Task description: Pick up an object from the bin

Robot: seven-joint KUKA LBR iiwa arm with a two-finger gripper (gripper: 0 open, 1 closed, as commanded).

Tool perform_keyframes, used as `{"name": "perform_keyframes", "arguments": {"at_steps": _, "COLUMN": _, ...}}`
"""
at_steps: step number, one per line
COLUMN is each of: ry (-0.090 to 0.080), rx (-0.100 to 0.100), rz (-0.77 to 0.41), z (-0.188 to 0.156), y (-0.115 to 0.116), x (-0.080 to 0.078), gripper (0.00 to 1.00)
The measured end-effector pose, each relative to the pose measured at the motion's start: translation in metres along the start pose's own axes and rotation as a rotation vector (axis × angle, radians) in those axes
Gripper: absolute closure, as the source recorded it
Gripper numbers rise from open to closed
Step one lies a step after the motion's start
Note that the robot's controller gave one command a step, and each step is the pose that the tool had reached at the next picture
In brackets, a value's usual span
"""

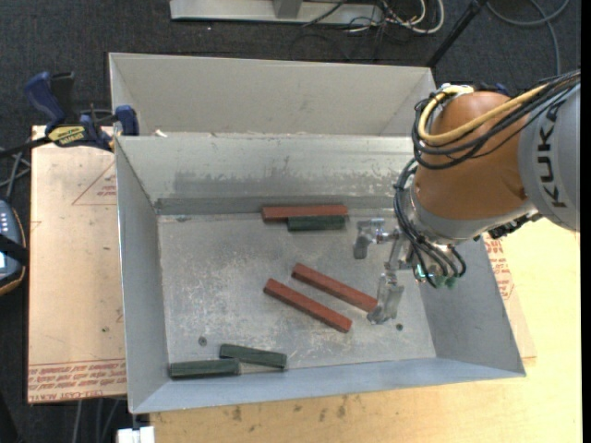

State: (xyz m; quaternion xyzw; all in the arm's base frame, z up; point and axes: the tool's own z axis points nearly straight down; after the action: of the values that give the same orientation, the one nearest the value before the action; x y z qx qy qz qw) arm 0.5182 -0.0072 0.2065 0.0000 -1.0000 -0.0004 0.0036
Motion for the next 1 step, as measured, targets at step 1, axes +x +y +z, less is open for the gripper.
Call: {"name": "perform_keyframes", "arguments": {"at_steps": 1, "ry": -0.008, "rx": 0.000, "rz": 0.000, "z": -0.0041, "y": 0.0000, "x": -0.0015, "gripper": 0.00}}
